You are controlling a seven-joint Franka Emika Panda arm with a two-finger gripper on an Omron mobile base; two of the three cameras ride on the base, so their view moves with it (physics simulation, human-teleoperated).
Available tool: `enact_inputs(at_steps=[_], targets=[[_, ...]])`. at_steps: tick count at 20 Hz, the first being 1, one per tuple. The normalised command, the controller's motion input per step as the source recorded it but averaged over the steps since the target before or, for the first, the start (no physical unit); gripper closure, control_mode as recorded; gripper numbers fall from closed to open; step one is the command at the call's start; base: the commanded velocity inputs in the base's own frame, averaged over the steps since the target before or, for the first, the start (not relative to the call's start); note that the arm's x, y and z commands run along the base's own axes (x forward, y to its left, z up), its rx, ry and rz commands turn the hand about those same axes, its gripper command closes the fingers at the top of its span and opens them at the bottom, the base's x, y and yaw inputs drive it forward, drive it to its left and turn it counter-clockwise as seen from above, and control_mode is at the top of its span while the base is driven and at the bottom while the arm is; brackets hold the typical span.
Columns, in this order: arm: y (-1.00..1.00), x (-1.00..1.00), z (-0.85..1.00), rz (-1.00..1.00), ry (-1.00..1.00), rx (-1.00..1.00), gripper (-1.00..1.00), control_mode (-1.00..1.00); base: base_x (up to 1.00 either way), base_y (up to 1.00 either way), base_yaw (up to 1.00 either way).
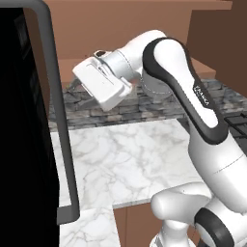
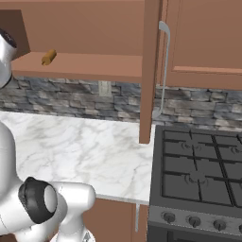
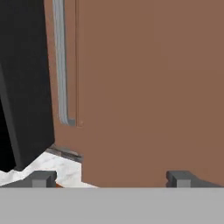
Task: Open the cabinet, retrieve the rolling pin, and place it next to the meat on the cutting board to prepare for tenderizing.
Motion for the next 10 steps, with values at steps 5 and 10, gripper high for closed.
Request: enact_inputs(at_steps=[5, 10], targets=[[-0.45, 0.0, 0.02, -0.21, -0.02, 0.0, -1.0, -1.0, 0.0, 0.0, 0.0], [-0.51, 0.02, 0.04, -0.22, 0.0, 0.0, -1.0, -1.0, 0.0, 0.0, 0.0]])
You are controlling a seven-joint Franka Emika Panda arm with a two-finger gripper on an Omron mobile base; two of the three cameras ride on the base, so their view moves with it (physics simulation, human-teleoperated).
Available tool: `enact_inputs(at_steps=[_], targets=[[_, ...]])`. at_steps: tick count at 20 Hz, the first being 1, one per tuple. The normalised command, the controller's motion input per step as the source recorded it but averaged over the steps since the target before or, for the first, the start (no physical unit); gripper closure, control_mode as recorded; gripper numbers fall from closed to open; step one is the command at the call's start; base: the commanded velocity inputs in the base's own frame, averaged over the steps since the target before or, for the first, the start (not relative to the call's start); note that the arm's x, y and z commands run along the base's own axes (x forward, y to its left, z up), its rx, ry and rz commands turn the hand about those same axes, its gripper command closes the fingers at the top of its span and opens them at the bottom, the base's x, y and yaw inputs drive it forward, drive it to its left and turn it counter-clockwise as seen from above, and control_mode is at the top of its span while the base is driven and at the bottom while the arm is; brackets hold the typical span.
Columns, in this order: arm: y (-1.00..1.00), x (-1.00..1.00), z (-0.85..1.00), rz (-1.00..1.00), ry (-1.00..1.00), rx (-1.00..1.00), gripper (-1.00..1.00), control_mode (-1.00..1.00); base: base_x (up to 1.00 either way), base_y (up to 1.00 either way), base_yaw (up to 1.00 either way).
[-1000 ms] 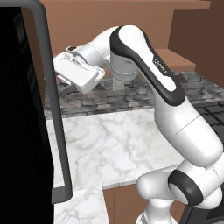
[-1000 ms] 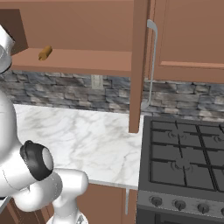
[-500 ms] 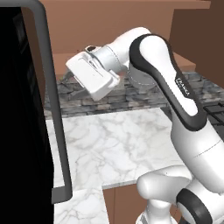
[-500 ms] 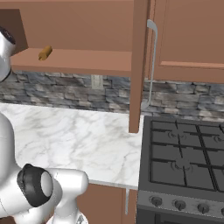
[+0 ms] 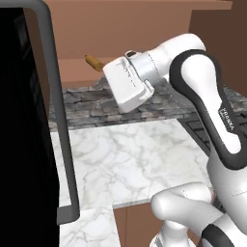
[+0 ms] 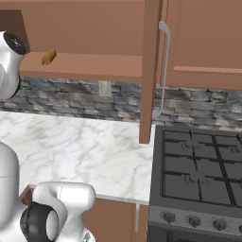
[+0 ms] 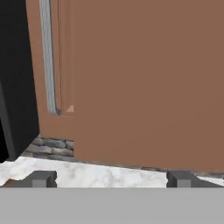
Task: Open the cabinet, retrieve the rolling pin, and place it next to the meat on the cutting board to prepare for tenderizing.
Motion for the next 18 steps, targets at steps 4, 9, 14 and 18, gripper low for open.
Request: enact_inputs(at_steps=[4, 9, 14, 18], targets=[[-0.47, 0.09, 0.03, -0.23, 0.0, 0.0, -1.0, -1.0, 0.0, 0.0, 0.0], [-0.37, 0.23, 0.02, -0.26, 0.0, 0.0, -1.0, -1.0, 0.0, 0.0, 0.0], [-0.21, 0.39, 0.02, -0.32, 0.0, 0.0, -1.0, -1.0, 0.0, 0.0, 0.0], [-0.17, 0.36, 0.0, -0.36, 0.0, 0.0, -1.0, -1.0, 0.0, 0.0, 0.0]])
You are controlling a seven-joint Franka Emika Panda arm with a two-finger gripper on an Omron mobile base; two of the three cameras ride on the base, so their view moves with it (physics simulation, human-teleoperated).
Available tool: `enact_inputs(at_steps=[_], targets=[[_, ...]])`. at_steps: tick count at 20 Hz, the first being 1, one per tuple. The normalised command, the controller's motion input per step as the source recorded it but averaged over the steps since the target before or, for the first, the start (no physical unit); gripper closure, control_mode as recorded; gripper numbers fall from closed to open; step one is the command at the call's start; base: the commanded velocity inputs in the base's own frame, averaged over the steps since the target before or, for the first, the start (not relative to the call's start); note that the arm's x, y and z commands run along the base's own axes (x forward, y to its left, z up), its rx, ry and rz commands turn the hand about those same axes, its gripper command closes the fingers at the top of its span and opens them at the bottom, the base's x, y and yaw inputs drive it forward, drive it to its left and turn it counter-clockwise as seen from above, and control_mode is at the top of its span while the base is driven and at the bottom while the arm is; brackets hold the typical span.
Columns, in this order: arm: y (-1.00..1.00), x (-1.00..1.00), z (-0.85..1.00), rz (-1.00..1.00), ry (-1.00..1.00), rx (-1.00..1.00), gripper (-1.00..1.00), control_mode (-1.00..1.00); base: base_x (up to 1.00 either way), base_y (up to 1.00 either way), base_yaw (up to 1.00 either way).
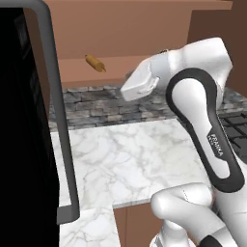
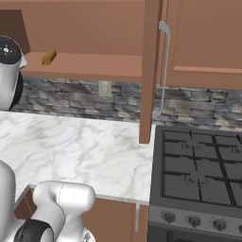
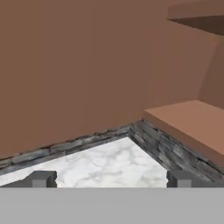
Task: Open the cabinet, retrieve the rolling pin, and place it next to the meat on the cutting board to prepare for tenderizing.
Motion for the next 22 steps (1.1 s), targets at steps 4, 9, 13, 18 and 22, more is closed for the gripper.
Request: enact_inputs(at_steps=[4, 9, 13, 18, 22], targets=[[-0.14, 0.32, 0.0, -0.37, 0.0, 0.0, -1.0, -1.0, 0.0, 0.0, 0.0], [-0.12, 0.35, 0.0, -0.36, 0.0, 0.0, -1.0, -1.0, 0.0, 0.0, 0.0], [-0.1, 0.4, 0.03, -0.33, 0.0, 0.0, -1.0, -1.0, 0.0, 0.0, 0.0], [-0.1, 0.39, 0.08, -0.31, 0.02, 0.0, -1.0, -1.0, 0.0, 0.0, 0.0], [-0.12, 0.39, 0.06, -0.3, 0.03, 0.0, -1.0, -1.0, 0.0, 0.0, 0.0]])
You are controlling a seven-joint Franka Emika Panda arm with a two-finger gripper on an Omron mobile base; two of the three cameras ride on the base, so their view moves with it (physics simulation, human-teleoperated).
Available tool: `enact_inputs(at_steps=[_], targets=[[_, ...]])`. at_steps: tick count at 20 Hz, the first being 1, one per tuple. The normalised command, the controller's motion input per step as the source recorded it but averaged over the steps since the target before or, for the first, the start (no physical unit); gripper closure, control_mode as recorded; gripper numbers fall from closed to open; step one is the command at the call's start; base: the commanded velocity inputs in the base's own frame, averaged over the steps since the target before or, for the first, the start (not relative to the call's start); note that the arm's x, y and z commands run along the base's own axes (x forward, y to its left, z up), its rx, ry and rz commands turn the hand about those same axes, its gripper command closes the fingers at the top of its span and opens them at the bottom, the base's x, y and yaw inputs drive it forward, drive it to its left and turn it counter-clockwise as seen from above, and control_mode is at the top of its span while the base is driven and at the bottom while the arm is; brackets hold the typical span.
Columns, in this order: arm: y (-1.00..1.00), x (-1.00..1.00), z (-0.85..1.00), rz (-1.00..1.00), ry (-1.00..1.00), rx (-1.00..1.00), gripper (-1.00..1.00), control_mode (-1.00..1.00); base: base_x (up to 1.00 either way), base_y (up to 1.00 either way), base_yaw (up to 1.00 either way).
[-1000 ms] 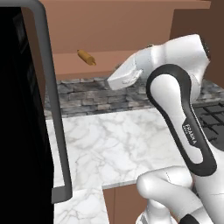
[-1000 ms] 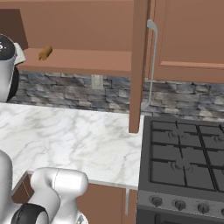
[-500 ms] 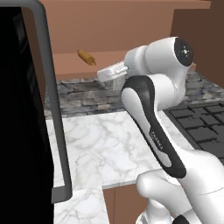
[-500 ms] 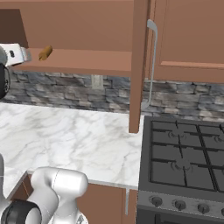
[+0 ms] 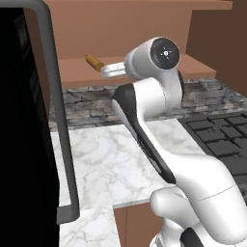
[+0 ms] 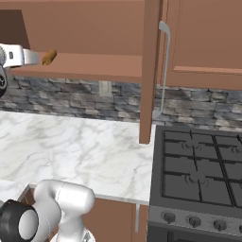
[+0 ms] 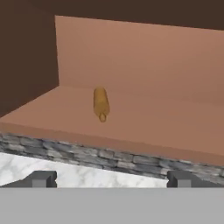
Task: Open the cabinet, retrieve the rolling pin, and place it next to the meat on the cutting board to prepare for tenderizing.
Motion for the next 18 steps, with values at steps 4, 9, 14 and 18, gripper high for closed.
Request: enact_inputs(at_steps=[4, 9, 14, 18], targets=[[-0.15, 0.38, 0.0, -0.24, 0.04, 0.0, -1.0, -1.0, 0.0, 0.0, 0.0], [-0.07, 0.42, 0.0, -0.12, 0.08, 0.0, -1.0, -1.0, 0.0, 0.0, 0.0], [0.0, 0.52, 0.0, -0.02, 0.09, 0.01, -1.0, -1.0, 0.0, 0.0, 0.0], [0.0, 0.45, 0.0, 0.0, 0.03, 0.02, -1.0, -1.0, 0.0, 0.0, 0.0]])
